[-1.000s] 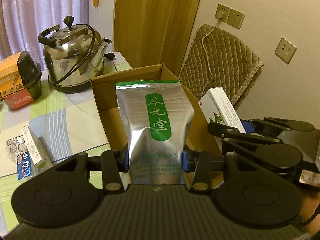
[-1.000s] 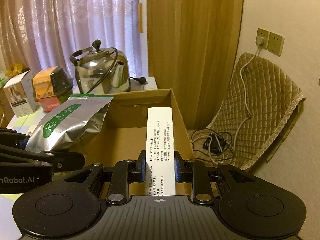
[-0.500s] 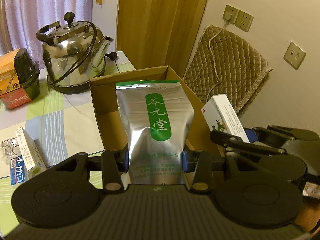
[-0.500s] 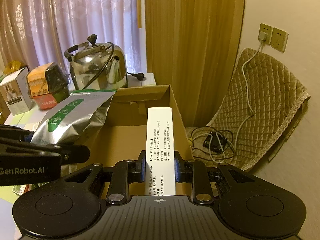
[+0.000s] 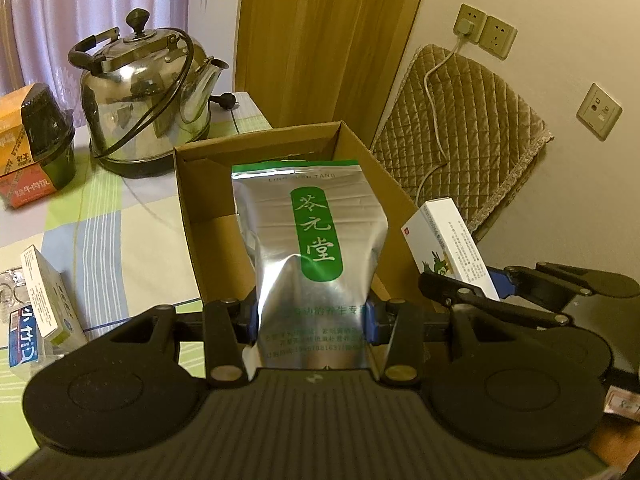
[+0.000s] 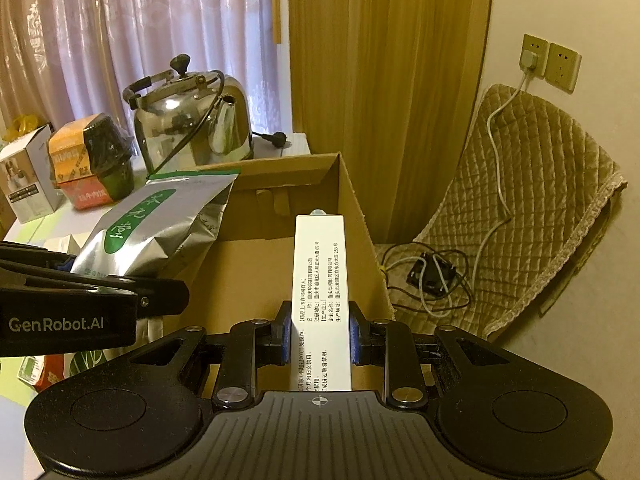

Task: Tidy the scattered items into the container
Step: 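Lower the tea pouch into the box and open the left gripper, then lower the long white medicine box into the box and open the right gripper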

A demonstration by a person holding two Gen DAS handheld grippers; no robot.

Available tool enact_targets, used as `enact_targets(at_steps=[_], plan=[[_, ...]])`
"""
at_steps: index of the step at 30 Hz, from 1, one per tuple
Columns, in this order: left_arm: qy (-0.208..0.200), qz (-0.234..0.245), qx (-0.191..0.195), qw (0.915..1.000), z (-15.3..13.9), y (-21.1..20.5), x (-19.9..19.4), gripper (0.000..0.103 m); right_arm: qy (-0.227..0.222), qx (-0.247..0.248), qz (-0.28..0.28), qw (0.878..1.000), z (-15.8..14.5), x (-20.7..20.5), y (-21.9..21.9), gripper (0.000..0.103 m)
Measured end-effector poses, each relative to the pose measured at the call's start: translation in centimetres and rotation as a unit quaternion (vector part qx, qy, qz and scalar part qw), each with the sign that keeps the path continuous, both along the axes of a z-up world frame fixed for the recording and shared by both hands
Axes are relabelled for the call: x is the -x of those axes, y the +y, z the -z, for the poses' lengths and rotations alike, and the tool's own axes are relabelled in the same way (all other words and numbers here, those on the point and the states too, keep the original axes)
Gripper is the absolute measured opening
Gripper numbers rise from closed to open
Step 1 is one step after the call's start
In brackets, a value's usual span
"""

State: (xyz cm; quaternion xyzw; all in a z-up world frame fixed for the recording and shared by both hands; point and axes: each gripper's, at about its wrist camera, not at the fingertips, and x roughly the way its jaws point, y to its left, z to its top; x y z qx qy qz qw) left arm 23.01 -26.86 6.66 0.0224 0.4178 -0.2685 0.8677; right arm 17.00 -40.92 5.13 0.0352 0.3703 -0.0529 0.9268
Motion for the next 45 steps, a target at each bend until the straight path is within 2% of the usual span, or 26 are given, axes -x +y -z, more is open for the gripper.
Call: enact_targets(at_steps=[13,17,26,45], plan=[[-0.004,-0.001,-0.006,1.0000,0.1,0.3,0.0,0.042,-0.001,0.001,-0.001,1.000,-0.1,-0.3,0.4,0.029],[-0.008,-0.004,-0.004,1.0000,0.0,0.6,0.0,0.047,-0.001,0.001,-0.002,1.000,-0.2,-0.4,0.5,0.029],[-0.018,-0.008,-0.003,0.9998,-0.5,1.5,0.0,0.047,0.000,0.001,-0.003,1.000,-0.2,-0.4,0.6,0.029],[-0.008,-0.024,-0.009,0.9996,0.3,3.9,0.3,0.047,0.005,0.004,-0.018,1.000,0.3,-0.9,1.7,0.029]])
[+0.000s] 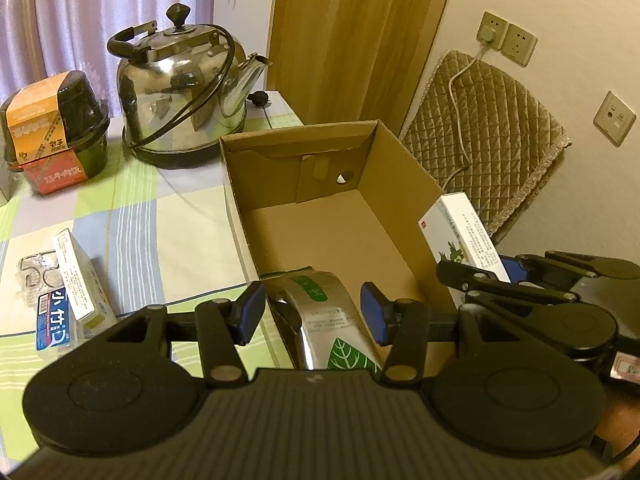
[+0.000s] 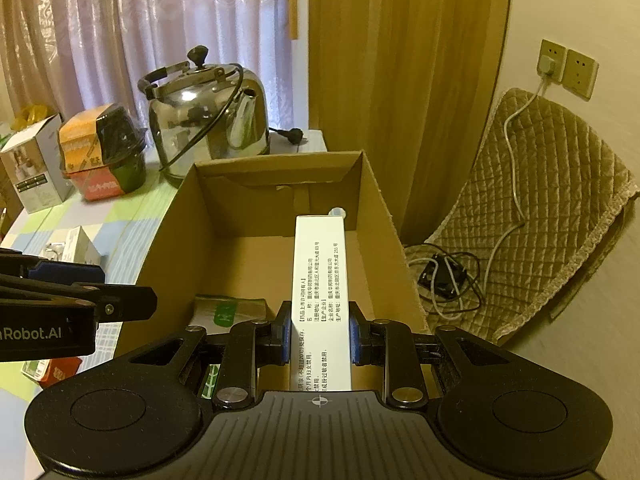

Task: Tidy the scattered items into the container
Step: 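Lower the long white medicine box into the box and open the right gripper, then withdraw both grippers from the box toward the items on the table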

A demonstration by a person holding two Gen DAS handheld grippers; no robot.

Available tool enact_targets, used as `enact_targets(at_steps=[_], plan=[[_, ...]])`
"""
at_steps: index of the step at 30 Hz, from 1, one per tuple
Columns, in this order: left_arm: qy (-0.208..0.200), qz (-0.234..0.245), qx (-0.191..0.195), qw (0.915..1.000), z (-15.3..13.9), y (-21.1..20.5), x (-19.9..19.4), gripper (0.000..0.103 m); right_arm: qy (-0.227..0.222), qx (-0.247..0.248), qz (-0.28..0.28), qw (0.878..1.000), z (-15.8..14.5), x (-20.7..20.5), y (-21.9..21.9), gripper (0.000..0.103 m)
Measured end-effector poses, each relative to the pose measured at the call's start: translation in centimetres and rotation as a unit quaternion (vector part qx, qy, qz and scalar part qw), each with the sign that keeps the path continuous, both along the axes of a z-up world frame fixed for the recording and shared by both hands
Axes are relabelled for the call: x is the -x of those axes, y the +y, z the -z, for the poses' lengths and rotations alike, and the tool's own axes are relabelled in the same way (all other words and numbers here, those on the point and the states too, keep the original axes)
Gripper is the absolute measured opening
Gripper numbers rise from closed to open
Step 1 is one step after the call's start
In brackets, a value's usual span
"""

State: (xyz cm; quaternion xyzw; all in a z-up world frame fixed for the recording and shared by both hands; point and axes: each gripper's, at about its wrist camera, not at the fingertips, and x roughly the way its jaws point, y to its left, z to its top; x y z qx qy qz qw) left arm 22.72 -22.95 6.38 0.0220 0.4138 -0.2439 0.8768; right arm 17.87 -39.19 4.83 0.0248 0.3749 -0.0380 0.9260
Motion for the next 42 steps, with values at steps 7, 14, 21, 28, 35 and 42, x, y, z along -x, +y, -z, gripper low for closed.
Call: enact_targets(at_steps=[7,14,21,28,35,42], plan=[[-0.001,-0.002,0.001,1.0000,-0.1,0.3,-0.1,0.047,-0.006,0.015,-0.007,1.000,-0.1,-0.2,0.6,0.029],[0.000,-0.007,0.000,1.0000,0.1,1.0,0.1,0.047,-0.011,0.016,-0.002,1.000,-0.3,-0.2,0.4,0.030],[0.002,-0.014,0.000,0.9999,0.1,1.9,0.6,0.047,-0.006,0.007,0.012,1.000,-0.2,1.0,-0.3,0.030],[0.000,-0.019,-0.001,0.9998,-0.2,3.6,2.2,0.048,-0.004,0.001,0.013,1.000,-0.5,2.5,0.4,0.030],[0.001,-0.034,-0.011,0.9994,-0.2,7.4,4.8,0.049,-0.009,-0.008,0.000,1.000,-1.2,4.5,2.0,0.030],[0.018,-0.085,-0.031,0.9957,0.9,13.8,8.1,0.056,-0.010,-0.013,-0.015,1.000,-1.7,6.4,4.1,0.030]])
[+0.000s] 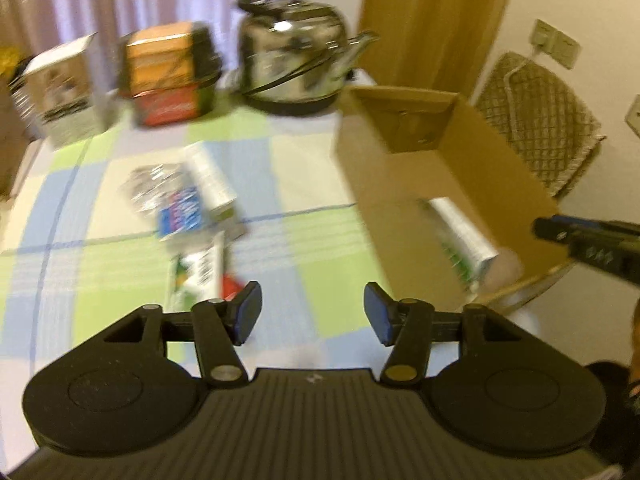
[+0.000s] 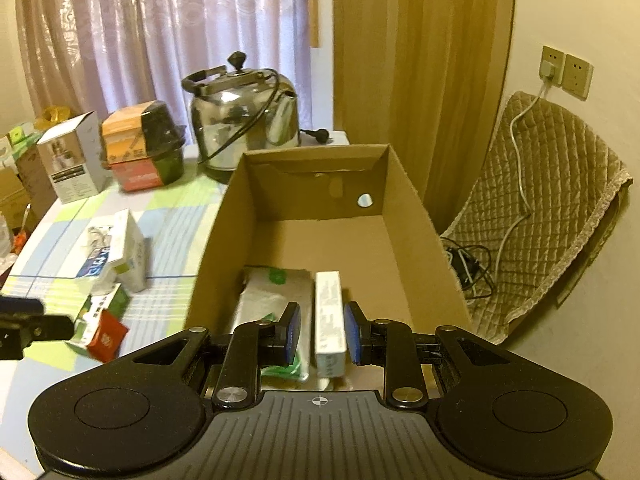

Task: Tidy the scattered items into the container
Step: 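Withdraw both grippers from the box toward the items on the table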

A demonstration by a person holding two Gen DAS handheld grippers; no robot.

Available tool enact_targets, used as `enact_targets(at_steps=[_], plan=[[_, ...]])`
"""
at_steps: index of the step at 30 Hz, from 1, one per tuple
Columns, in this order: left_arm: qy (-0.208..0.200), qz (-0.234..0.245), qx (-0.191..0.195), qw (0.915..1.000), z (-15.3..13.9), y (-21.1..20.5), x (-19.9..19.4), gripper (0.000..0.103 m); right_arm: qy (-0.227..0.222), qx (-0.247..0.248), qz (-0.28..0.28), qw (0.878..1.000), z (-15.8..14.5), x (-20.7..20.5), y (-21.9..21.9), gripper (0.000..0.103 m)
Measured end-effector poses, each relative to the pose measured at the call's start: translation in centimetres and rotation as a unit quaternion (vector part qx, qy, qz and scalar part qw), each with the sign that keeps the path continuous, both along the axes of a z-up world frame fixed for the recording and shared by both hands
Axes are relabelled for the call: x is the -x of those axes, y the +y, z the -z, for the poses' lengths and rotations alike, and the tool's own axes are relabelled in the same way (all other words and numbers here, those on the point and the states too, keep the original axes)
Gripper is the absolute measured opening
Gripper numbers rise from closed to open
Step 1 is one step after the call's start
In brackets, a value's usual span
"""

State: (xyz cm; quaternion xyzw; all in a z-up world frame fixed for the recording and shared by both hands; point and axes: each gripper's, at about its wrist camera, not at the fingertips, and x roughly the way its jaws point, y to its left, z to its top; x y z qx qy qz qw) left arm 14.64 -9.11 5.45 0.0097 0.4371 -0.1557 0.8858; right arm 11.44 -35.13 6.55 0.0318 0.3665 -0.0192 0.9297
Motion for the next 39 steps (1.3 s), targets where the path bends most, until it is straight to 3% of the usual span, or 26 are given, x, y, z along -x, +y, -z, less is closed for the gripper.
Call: enact_targets(at_steps=[1,2,3,4,5,10,16,29,39], plan=[[0.002,-0.007,-0.004,1.0000,0.1,1.0,0.5,0.058,0.000,0.001,0.000,1.000,0.0,0.3,0.4,0.030],[0.004,-0.014,-0.009,0.9999,0.3,2.1,1.0,0.059,0.000,0.001,-0.001,1.000,-0.1,0.5,0.7,0.040],[0.006,-0.021,-0.017,0.9996,0.5,3.2,1.5,0.059,0.000,0.001,-0.001,1.000,-0.2,0.7,1.1,0.061],[0.008,-0.029,-0.022,0.9993,0.6,4.2,2.0,0.060,-0.005,0.000,-0.001,1.000,-0.3,1.0,1.5,0.099],[0.011,-0.039,-0.026,0.9988,0.8,5.3,2.5,0.060,-0.015,0.002,-0.001,1.000,-0.5,1.4,1.9,0.101],[0.019,-0.085,-0.035,0.9956,1.3,9.9,4.4,0.064,-0.026,0.001,-0.024,0.999,-1.4,2.2,4.5,0.101],[0.012,-0.112,-0.035,0.9930,0.9,12.8,6.2,0.077,-0.032,-0.015,-0.055,0.998,-2.1,3.2,8.0,0.101],[0.004,-0.103,-0.028,0.9943,0.1,14.2,7.8,0.096,-0.019,-0.031,-0.131,0.991,-1.7,4.5,15.1,0.101],[0.014,-0.116,-0.022,0.9929,0.8,15.7,7.7,0.097,0.003,-0.026,-0.152,0.988,0.2,3.7,17.3,0.101]])
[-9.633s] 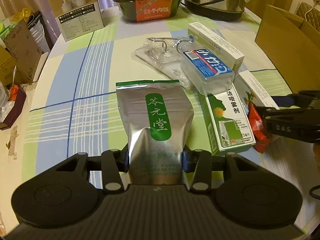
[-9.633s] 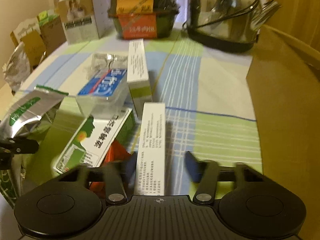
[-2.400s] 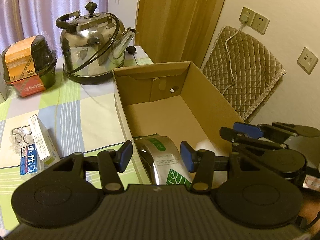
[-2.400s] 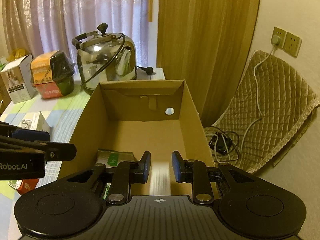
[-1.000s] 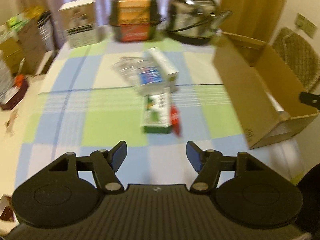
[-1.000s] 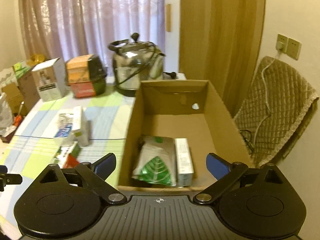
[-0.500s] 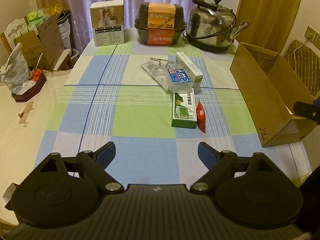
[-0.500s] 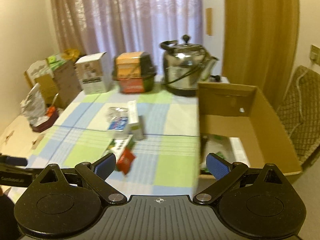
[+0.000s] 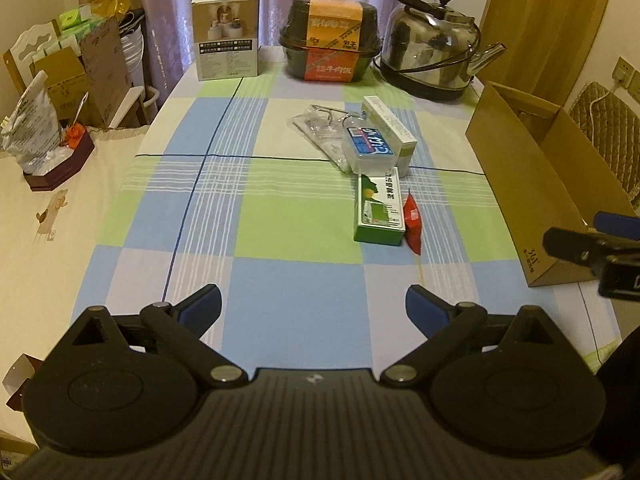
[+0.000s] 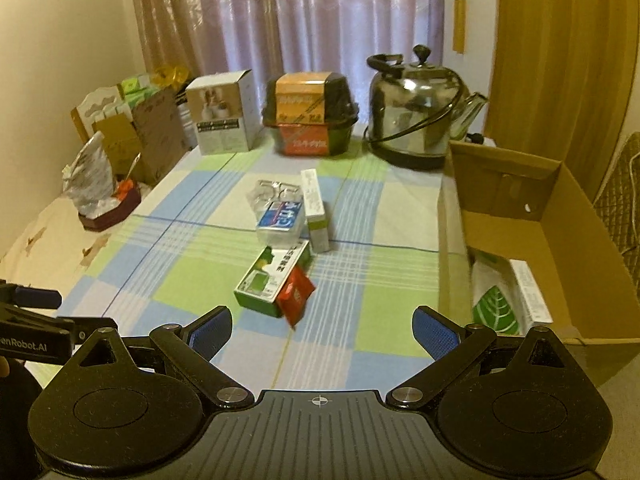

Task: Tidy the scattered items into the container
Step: 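Withdraw both grippers from the box toward the items on the table, then reach the right gripper to the red candy packet and grasp it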

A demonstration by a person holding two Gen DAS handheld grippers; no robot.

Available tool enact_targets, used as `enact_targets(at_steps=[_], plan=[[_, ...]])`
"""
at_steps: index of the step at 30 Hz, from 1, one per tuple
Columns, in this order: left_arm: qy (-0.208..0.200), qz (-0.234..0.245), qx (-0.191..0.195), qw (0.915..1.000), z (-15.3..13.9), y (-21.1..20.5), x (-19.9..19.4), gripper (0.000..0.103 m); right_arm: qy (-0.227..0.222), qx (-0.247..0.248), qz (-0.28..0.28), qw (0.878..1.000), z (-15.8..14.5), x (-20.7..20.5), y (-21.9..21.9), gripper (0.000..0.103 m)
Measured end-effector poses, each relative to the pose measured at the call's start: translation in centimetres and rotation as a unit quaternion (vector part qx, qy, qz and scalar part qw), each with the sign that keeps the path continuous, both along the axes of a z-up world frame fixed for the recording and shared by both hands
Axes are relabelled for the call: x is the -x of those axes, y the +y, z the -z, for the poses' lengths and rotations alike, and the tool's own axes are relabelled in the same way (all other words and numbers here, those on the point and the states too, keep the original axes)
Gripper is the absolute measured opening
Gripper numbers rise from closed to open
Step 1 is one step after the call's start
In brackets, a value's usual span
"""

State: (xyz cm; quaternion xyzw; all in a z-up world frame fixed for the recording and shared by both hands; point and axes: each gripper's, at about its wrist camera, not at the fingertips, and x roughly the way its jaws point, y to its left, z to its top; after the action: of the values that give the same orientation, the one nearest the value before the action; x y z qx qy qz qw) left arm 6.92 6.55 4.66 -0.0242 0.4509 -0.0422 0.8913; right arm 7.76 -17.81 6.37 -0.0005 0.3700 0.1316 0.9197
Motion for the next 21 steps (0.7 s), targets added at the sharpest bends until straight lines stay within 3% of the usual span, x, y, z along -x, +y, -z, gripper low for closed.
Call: enact_targets(at_steps=[12,21], plan=[[0.013,0.018,-0.013,0.9997,1.9,-0.1,-3.8,0.097,0.028,0.008,-0.006,1.000,3.3,-3.2,1.7,0.101],[0.020,0.020,-0.018,0.9994,4.1,0.0,-7.7,0.097,0.051,0.005,0.003,0.999,7.1,-7.8,2.3,0.101]])
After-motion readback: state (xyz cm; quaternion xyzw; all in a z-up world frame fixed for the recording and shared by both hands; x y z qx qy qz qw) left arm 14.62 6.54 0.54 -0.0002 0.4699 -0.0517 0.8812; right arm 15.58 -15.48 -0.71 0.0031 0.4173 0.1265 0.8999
